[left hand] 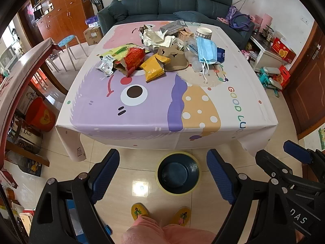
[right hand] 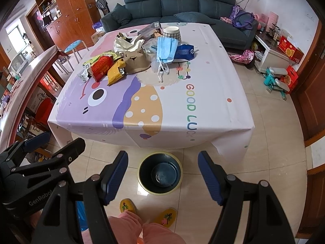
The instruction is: Collect trash
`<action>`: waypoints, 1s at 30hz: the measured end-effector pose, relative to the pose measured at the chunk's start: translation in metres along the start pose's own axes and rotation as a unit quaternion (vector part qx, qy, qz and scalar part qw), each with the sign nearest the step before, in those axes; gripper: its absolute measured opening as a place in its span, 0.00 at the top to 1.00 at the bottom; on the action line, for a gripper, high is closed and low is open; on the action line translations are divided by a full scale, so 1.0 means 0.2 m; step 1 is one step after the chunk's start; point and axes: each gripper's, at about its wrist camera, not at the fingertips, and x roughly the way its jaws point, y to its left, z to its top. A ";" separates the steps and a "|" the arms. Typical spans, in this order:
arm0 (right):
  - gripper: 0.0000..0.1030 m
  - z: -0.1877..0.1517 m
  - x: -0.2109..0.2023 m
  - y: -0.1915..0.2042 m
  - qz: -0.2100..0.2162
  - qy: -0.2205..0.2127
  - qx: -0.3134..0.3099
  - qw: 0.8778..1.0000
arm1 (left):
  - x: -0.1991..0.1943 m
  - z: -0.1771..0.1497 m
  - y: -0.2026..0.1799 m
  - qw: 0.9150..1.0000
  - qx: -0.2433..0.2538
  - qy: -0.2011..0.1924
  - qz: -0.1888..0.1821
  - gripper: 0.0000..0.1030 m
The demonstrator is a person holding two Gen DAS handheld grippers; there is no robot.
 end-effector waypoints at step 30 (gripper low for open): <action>0.33 0.29 0.07 0.20 0.033 -0.027 0.007 0.999 | -0.03 0.26 0.34 0.999 -0.029 -0.039 -0.024 0.17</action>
